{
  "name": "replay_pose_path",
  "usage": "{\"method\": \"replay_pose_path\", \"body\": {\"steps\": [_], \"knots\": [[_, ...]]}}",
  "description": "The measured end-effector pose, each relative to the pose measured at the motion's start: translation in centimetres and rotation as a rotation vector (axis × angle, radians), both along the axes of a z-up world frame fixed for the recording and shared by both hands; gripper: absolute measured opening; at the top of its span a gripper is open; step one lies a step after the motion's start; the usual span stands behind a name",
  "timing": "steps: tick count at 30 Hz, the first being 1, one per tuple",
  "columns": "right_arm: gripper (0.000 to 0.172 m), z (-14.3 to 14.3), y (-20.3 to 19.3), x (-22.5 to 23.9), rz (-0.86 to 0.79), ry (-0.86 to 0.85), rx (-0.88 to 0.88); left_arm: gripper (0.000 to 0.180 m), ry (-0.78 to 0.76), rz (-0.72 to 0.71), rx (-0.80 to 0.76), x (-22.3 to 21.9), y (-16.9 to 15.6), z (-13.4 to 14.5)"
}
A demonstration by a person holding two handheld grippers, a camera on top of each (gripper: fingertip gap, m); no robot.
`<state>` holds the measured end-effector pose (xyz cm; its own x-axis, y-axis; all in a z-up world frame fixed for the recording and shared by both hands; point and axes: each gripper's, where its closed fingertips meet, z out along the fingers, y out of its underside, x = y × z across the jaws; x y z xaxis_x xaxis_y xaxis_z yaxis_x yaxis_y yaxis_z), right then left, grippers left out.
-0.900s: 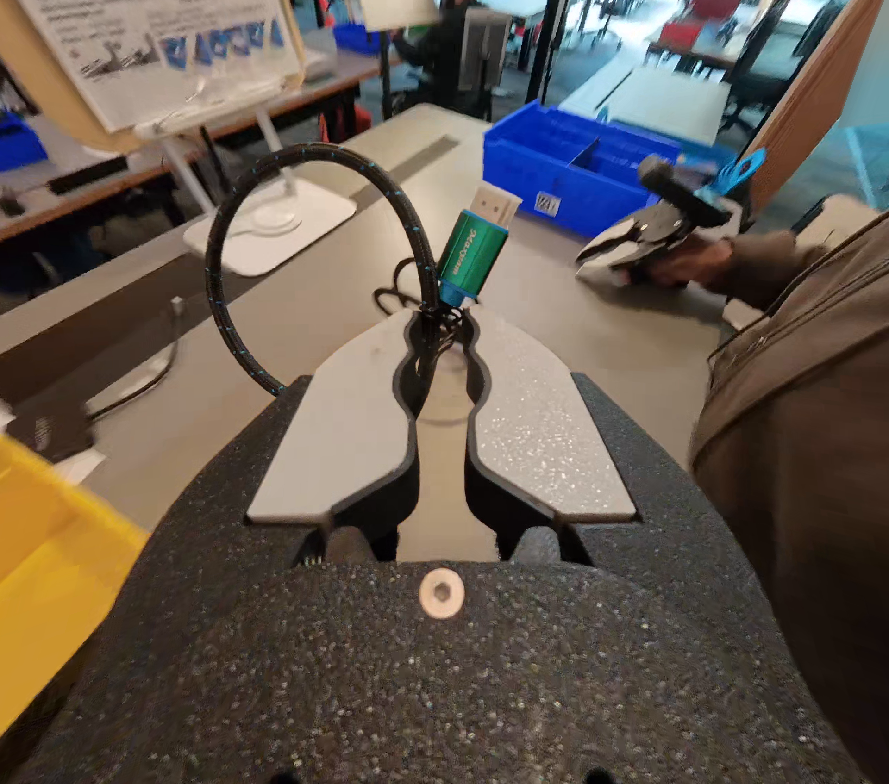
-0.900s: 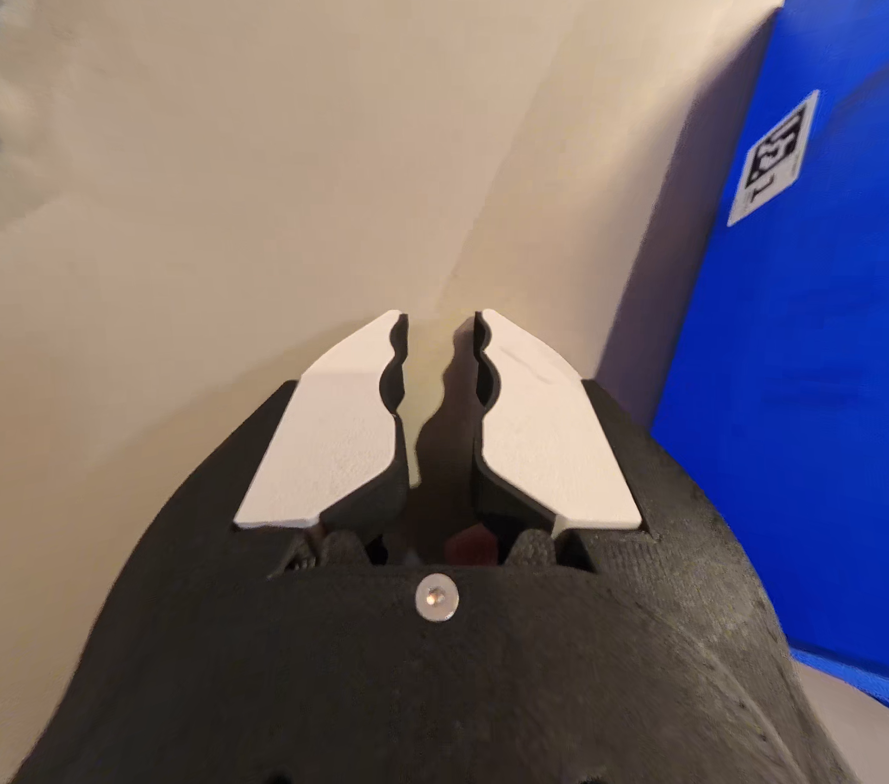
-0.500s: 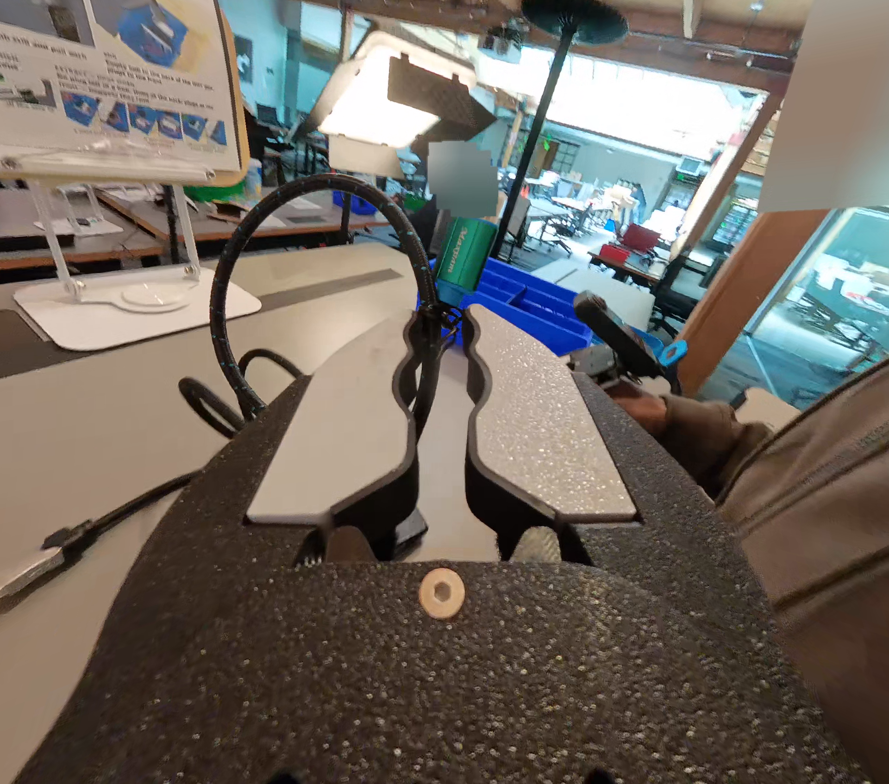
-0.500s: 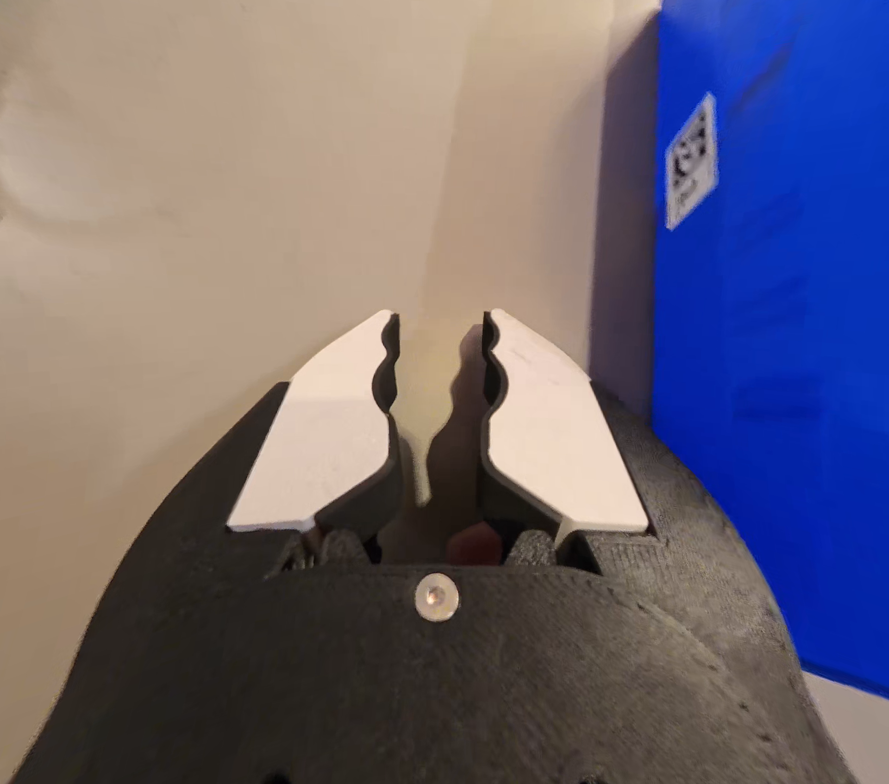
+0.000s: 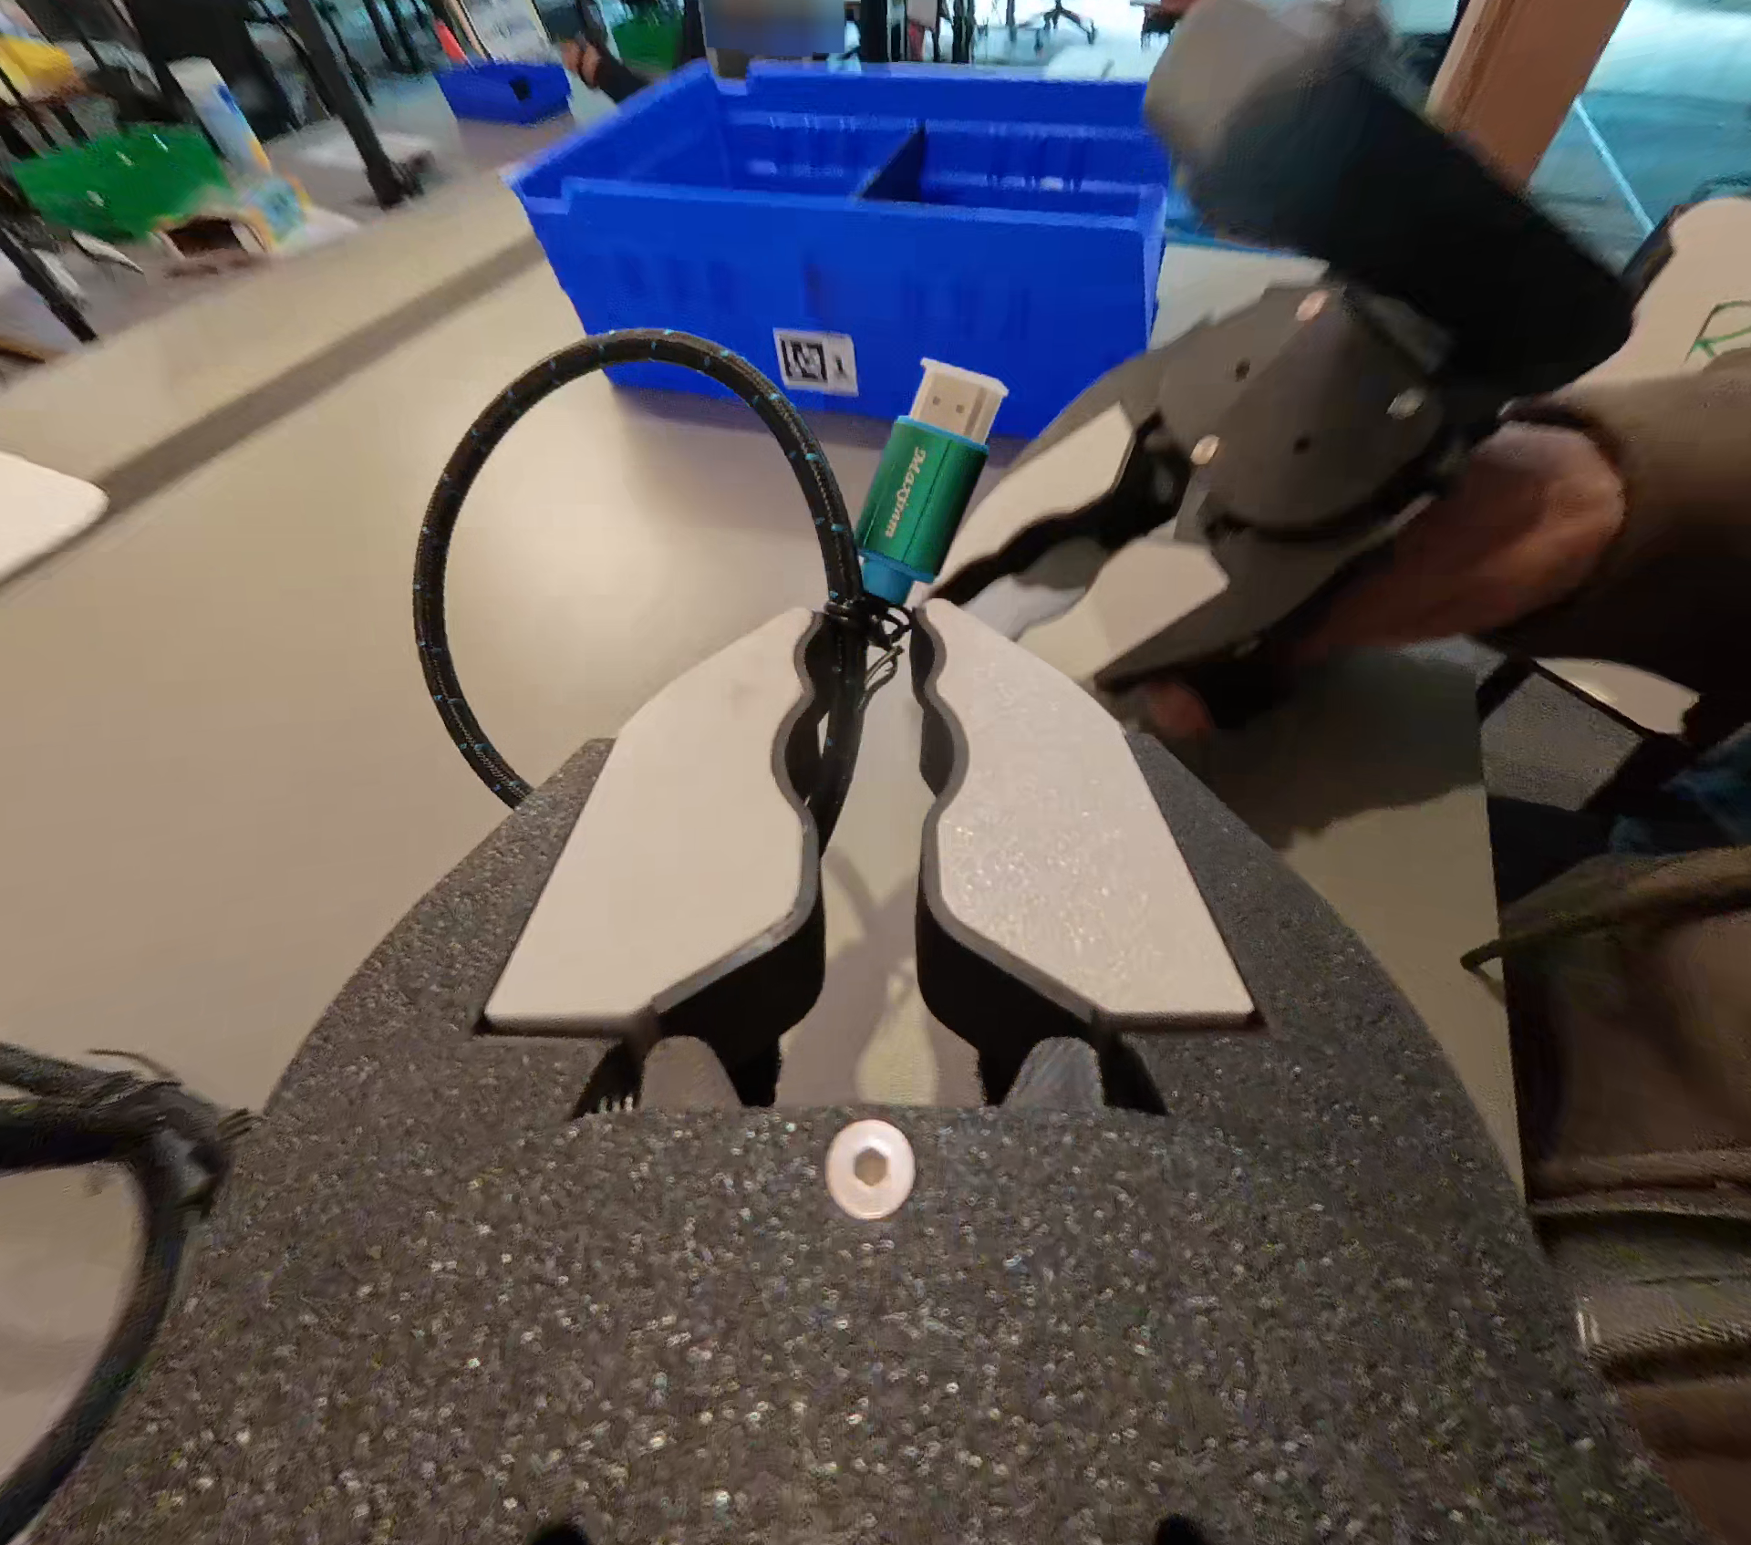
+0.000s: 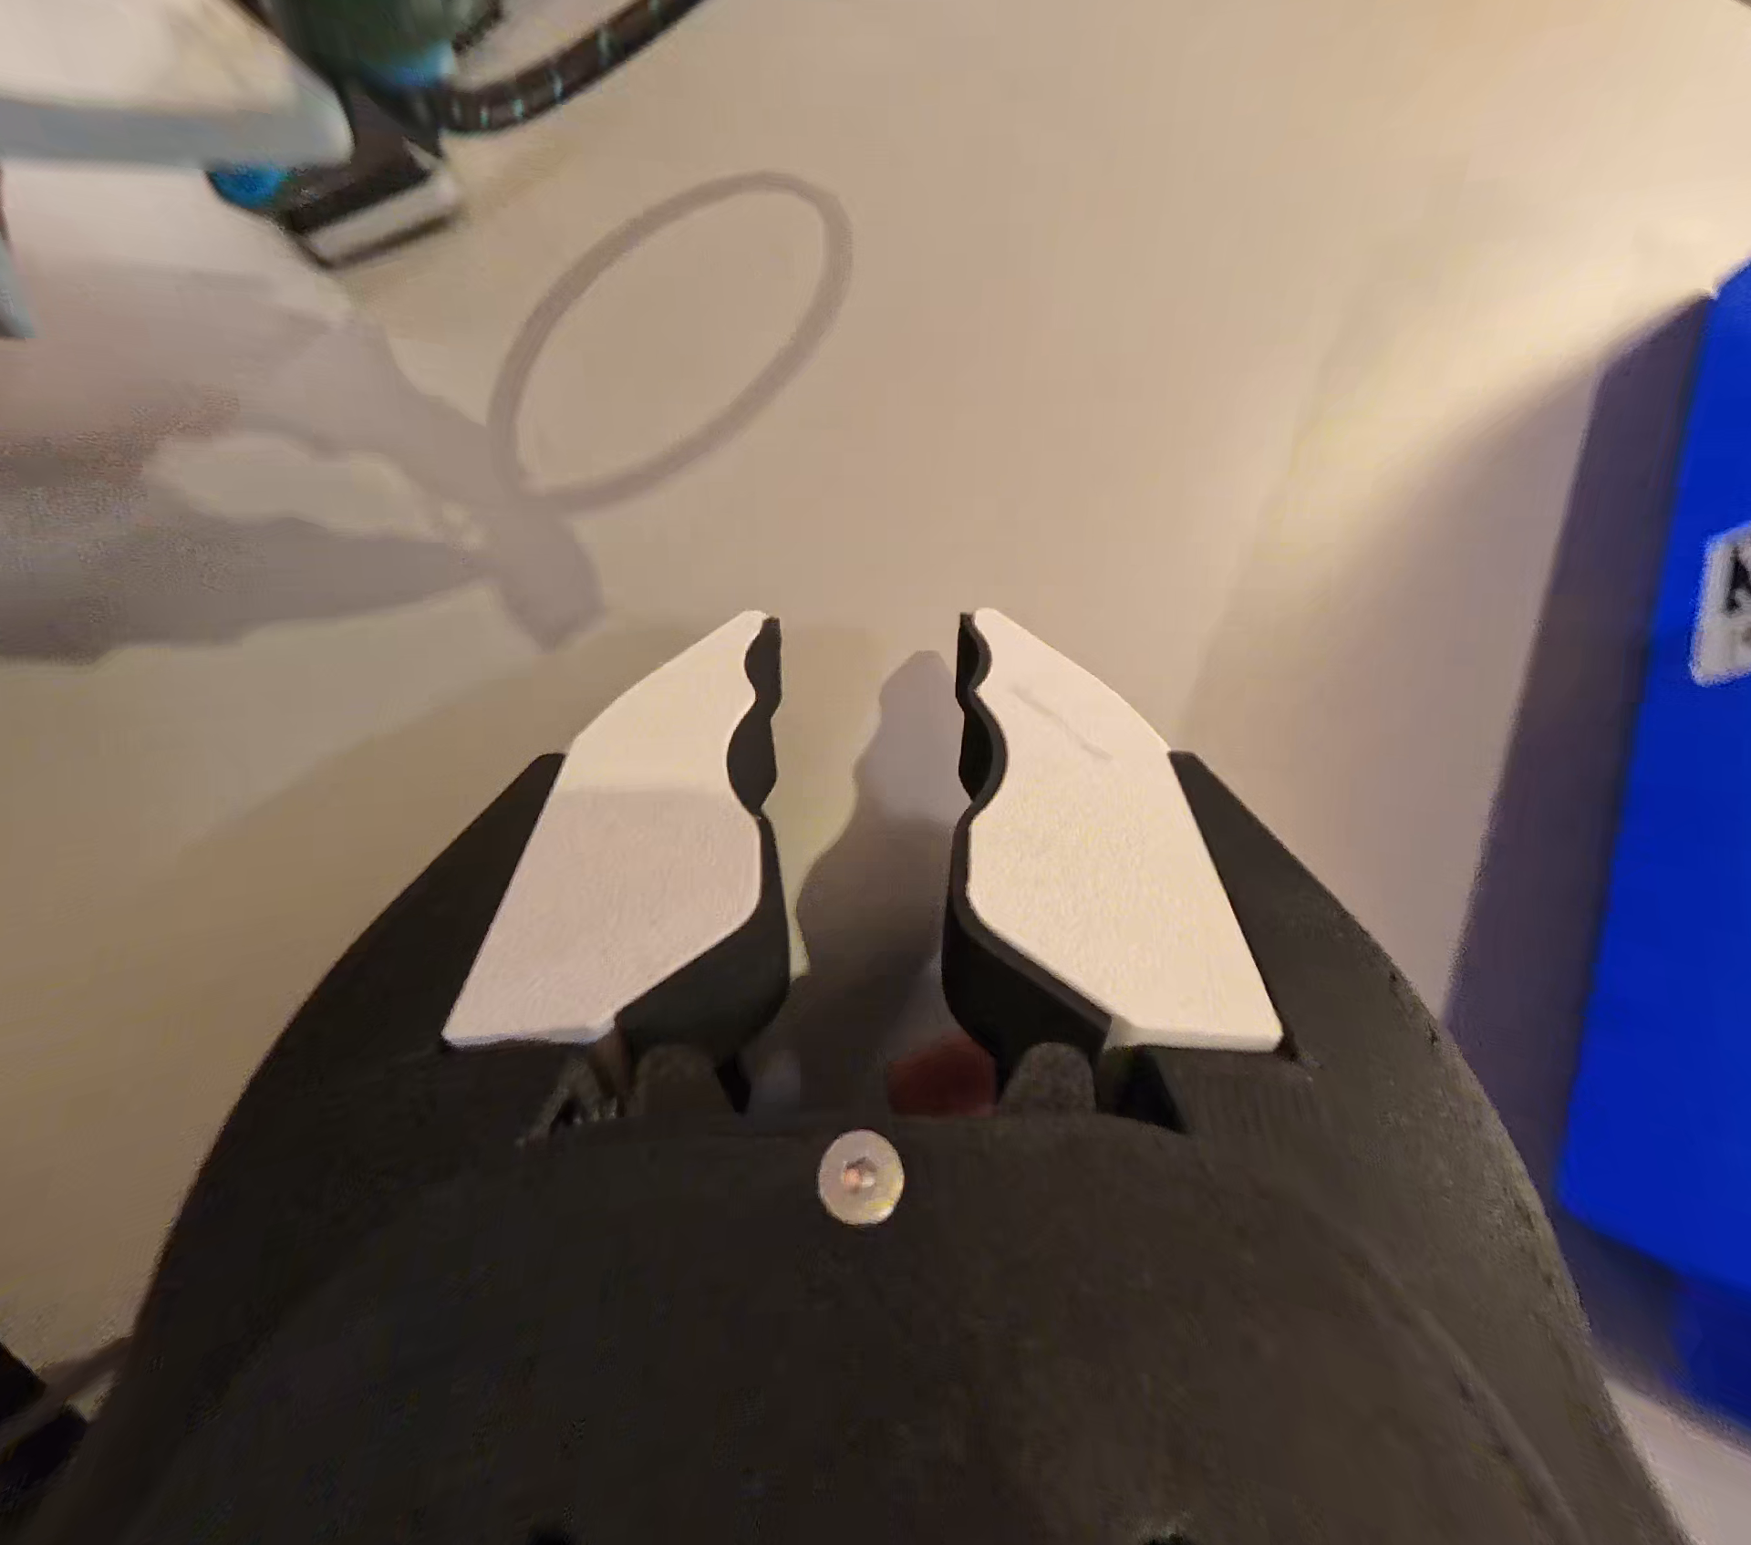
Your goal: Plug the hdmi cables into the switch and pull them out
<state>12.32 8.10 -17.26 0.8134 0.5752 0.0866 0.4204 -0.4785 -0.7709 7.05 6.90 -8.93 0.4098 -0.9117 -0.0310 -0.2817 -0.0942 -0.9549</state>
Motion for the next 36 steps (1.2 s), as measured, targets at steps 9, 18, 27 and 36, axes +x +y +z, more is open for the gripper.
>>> {"method": "replay_pose_path", "body": {"steps": [9, 18, 27, 36], "knots": [[0.036, -0.7, -2.3, 5.5, -0.12, 0.027, -0.085, 0.04, 0.049, -0.031, -0.169, 2.3, 0.5, -3.3], [0.043, 5.8, -0.2, -1.0, -0.117, 0.525, -0.035, 0.064, -0.604, 0.205, -0.498, -0.9, 5.3, 4.4], [0.069, 11.0, 0.7, -13.6, 0.129, 1.23, -0.298, 0.048, -1.281, 0.519, -0.706, -9.7, 9.7, 6.3], [0.099, 14.0, -1.7, -17.8, 0.444, 1.305, -0.258, 0.084, -1.597, 0.387, -0.415, -15.0, 8.2, 12.4]]}}
